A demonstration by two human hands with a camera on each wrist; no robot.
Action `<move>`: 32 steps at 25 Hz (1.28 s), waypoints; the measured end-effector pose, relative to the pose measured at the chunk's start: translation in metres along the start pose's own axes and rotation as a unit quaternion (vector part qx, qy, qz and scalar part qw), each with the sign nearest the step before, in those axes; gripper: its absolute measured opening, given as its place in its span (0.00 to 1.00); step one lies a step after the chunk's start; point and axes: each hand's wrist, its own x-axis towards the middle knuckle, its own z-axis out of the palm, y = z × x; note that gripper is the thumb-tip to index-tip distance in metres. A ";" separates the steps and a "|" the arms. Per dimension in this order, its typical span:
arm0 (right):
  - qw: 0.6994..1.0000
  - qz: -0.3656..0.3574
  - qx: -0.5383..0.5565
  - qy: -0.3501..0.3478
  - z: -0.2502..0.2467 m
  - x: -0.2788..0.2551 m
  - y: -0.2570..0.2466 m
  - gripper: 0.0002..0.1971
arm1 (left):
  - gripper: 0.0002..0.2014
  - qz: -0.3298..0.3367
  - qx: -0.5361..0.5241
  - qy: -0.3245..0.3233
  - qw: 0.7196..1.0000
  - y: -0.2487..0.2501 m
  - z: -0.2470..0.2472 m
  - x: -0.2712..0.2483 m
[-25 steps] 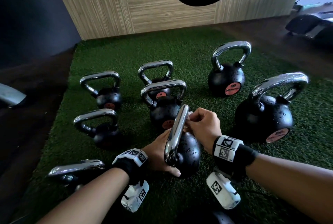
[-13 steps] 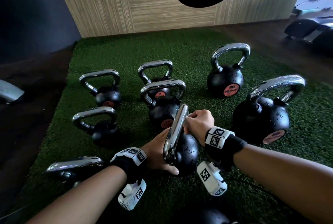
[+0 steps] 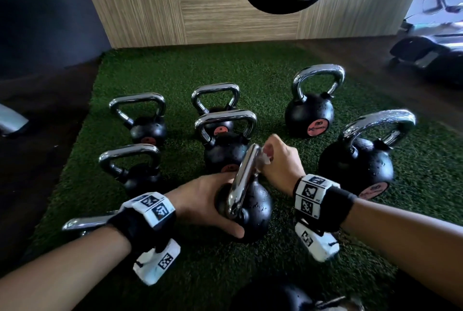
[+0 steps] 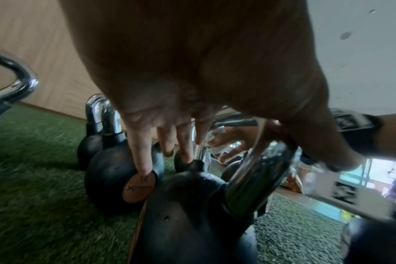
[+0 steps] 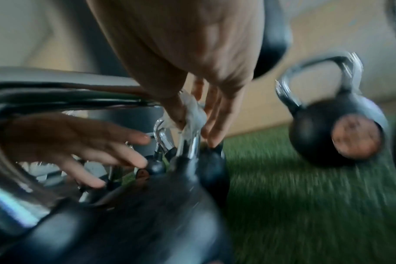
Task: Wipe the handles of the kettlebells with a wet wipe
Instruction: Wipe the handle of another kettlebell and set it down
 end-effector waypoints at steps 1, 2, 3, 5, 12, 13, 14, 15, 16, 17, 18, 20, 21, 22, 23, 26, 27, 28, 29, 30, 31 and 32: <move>0.998 -0.050 -0.013 -0.018 -0.006 0.005 -0.001 0.13 | 0.55 -0.008 0.019 0.038 0.999 0.005 -0.003 -0.007; 0.994 -0.092 -0.035 -0.049 -0.011 0.012 -0.001 0.21 | 0.56 -0.015 0.039 0.069 0.997 0.011 -0.004 -0.012; 0.987 -0.120 -0.065 -0.079 -0.015 0.017 -0.003 0.24 | 0.54 -0.015 0.056 0.096 0.994 0.019 -0.004 -0.015; 0.979 -0.154 -0.096 -0.095 -0.018 0.021 -0.008 0.18 | 0.44 -0.009 0.080 0.129 0.988 0.032 -0.003 -0.015; 0.972 -0.136 -0.166 -0.093 -0.037 0.002 -0.009 0.05 | 0.47 -0.037 0.116 0.022 0.992 0.028 -0.033 -0.002; 0.972 -0.124 -0.176 -0.095 -0.042 -0.004 -0.007 0.06 | 0.48 -0.041 0.144 -0.001 0.989 0.026 -0.042 0.000; 0.972 -0.113 -0.182 -0.098 -0.047 -0.011 -0.005 0.08 | 0.49 -0.041 0.161 -0.018 0.986 0.025 -0.051 0.002; 0.972 -0.105 -0.187 -0.101 -0.051 -0.018 -0.004 0.09 | 0.49 -0.039 0.166 -0.031 0.985 0.024 -0.058 0.005; 0.971 -0.097 -0.193 -0.104 -0.053 -0.024 -0.004 0.10 | 0.48 -0.037 0.166 -0.039 0.985 0.024 -0.063 0.006; 0.970 -0.090 -0.199 -0.108 -0.055 -0.028 -0.005 0.11 | 0.47 -0.035 0.167 -0.044 0.984 0.023 -0.064 0.007; 0.970 -0.085 -0.201 -0.110 -0.055 -0.031 -0.006 0.12 | 0.47 -0.033 0.172 -0.045 0.984 0.022 -0.062 0.006; 0.971 -0.074 -0.197 -0.116 -0.056 -0.032 -0.011 0.12 | 0.44 -0.032 0.188 -0.030 0.981 0.020 -0.055 0.002; 0.970 -0.072 -0.197 -0.123 -0.058 -0.032 -0.013 0.12 | 0.43 -0.034 0.189 -0.019 0.981 0.019 -0.052 0.000; 0.968 -0.070 -0.200 -0.132 -0.059 -0.033 -0.015 0.13 | 0.41 -0.038 0.183 -0.005 0.982 0.018 -0.049 -0.003; 0.966 -0.070 -0.208 -0.140 -0.062 -0.034 -0.016 0.15 | 0.40 -0.043 0.171 0.011 0.984 0.018 -0.047 -0.005; 0.969 -0.046 -0.190 -0.148 -0.071 -0.043 -0.014 0.24 | 0.42 -0.053 0.187 0.076 0.978 0.024 -0.044 -0.013; 0.975 -0.040 -0.168 -0.140 -0.074 -0.047 -0.014 0.25 | 0.43 -0.050 0.225 0.112 0.967 0.027 -0.042 -0.019; 0.979 -0.040 -0.147 -0.132 -0.078 -0.053 -0.015 0.23 | 0.42 -0.040 0.253 0.148 0.955 0.031 -0.038 -0.025; 0.982 -0.049 -0.132 -0.129 -0.083 -0.058 -0.017 0.22 | 0.41 -0.027 0.265 0.177 0.948 0.037 -0.035 -0.031; 0.981 -0.063 -0.124 -0.134 -0.088 -0.063 -0.018 0.20 | 0.38 -0.016 0.262 0.196 0.945 0.045 -0.033 -0.038; 0.979 -0.083 -0.118 -0.142 -0.092 -0.068 -0.021 0.17 | 0.34 -0.011 0.257 0.207 0.944 0.053 -0.030 -0.046; 0.975 -0.108 -0.115 -0.154 -0.098 -0.072 -0.024 0.15 | 0.31 -0.015 0.250 0.217 0.944 0.062 -0.027 -0.054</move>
